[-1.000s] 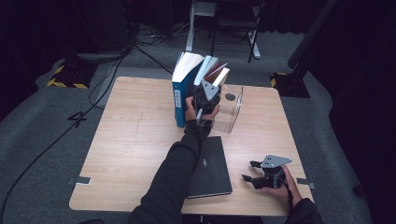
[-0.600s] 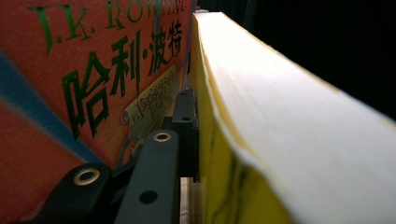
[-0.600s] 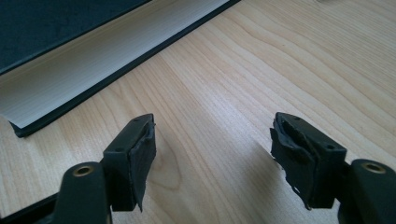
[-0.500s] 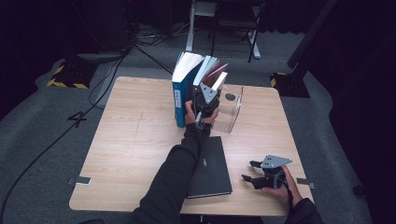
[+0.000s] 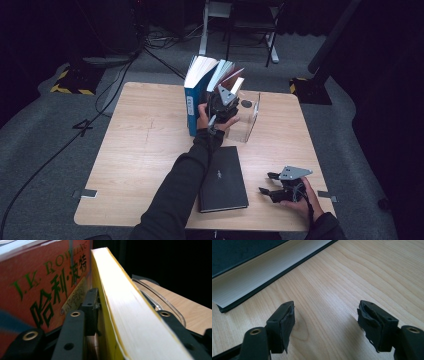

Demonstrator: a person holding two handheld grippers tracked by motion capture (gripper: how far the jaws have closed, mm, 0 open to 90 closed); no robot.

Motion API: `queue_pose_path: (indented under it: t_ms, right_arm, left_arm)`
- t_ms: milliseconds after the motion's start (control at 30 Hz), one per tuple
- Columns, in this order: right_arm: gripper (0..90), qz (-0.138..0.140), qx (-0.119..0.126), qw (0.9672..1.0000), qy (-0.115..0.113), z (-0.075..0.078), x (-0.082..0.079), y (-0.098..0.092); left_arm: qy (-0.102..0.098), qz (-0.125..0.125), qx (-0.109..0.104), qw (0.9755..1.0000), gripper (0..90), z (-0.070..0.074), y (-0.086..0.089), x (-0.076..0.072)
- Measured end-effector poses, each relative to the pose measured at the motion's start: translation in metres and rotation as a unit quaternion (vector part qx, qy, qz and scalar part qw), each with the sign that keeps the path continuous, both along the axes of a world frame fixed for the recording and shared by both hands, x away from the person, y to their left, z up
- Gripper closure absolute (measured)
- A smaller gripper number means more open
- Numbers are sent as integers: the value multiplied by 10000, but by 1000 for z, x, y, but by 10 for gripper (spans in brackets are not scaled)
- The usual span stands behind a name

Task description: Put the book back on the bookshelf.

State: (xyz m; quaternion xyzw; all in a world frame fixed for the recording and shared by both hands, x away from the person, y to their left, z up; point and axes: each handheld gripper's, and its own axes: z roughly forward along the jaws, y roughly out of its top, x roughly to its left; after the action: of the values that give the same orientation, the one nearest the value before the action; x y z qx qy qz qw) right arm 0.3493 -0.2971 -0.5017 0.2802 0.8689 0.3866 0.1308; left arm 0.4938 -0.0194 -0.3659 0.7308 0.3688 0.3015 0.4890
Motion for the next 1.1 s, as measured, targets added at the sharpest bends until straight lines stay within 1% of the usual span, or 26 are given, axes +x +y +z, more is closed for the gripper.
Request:
queue_pose_path:
  t_ms: [33,67,100,133,167,200,233,267,300,400,433,467,500,533,567,600,633,700,733,767,833,867,933,1000,1033,1100]
  right_arm:
    - [304,-13,-6,10000,1,0,0,0]
    - [304,-15,-12,10000,2,0,0,0]
    - [304,-15,-16,10000,4,0,0,0]
    - [304,-15,-16,10000,4,0,0,0]
    - [305,-22,-48,10000,6,0,0,0]
    - [305,-20,-56,10000,11,0,0,1]
    - [304,-18,-67,10000,17,0,0,1]
    - [305,-28,-71,10000,19,0,0,1]
    - [307,-68,-76,9999,33,0,1,0]
    - [311,-97,-79,9999,36,0,1,0]
    - [311,-97,-79,9999,36,0,1,0]
    - [314,-91,-84,9999,33,0,1,0]
    - [314,-91,-84,9999,33,0,1,0]
    - [315,-82,-86,9999,42,0,1,0]
    - [315,-78,-86,9999,45,0,1,0]
    - [315,-68,-83,9999,42,0,1,0]
    - [314,-63,-80,9999,44,0,1,0]
    - [314,-56,-75,9999,50,0,1,0]
    - [314,-56,-75,9999,50,0,1,0]
    - [314,-49,-77,9999,48,0,1,0]
    - [314,-22,-78,10000,47,0,0,0]
    - [314,-7,-83,10000,34,0,0,0]
    - [314,0,-79,10000,35,0,0,0]
    - [314,24,-97,9999,23,1,0,0]
    - [314,38,-95,9999,14,1,0,1]
    - [314,48,-112,9999,5,1,-1,1]
  left_arm:
    - [-8,8,17,10000,606,2,0,0]
    - [52,-19,68,10000,608,6,0,1]
    - [42,71,149,9999,626,7,-1,1]
    - [42,71,149,9999,654,7,-1,1]
    - [68,137,205,9997,654,9,-1,1]
    - [109,178,218,9995,674,10,-1,1]
    - [135,303,281,9991,714,12,-2,1]
    - [141,345,312,9988,729,12,-2,2]
    - [192,361,288,9987,742,13,-2,2]
    - [133,349,265,9990,748,12,-2,2]
    - [112,343,248,9990,748,11,-2,2]
    - [21,378,199,9991,750,10,-2,2]
    - [21,378,199,9991,750,10,-2,2]
    - [-82,364,144,9992,750,9,-2,3]
    - [-137,376,92,9992,750,8,-2,3]
    - [-137,376,92,9992,750,8,-2,3]
    - [-276,395,-76,9988,750,8,-2,3]
    - [-407,423,-194,9981,750,9,-2,4]
    - [-407,423,-194,9981,750,9,-2,4]
    - [-479,429,-255,9976,750,8,-3,4]
    - [-578,536,-345,9963,749,4,-6,4]
    - [-578,536,-345,9963,748,4,-6,4]
    - [-597,604,-425,9955,747,-2,-7,4]
    - [-614,717,-538,9941,747,-9,-9,5]
    - [-650,748,-555,9935,746,-10,-10,5]
    - [-646,769,-539,9935,746,-10,-12,5]
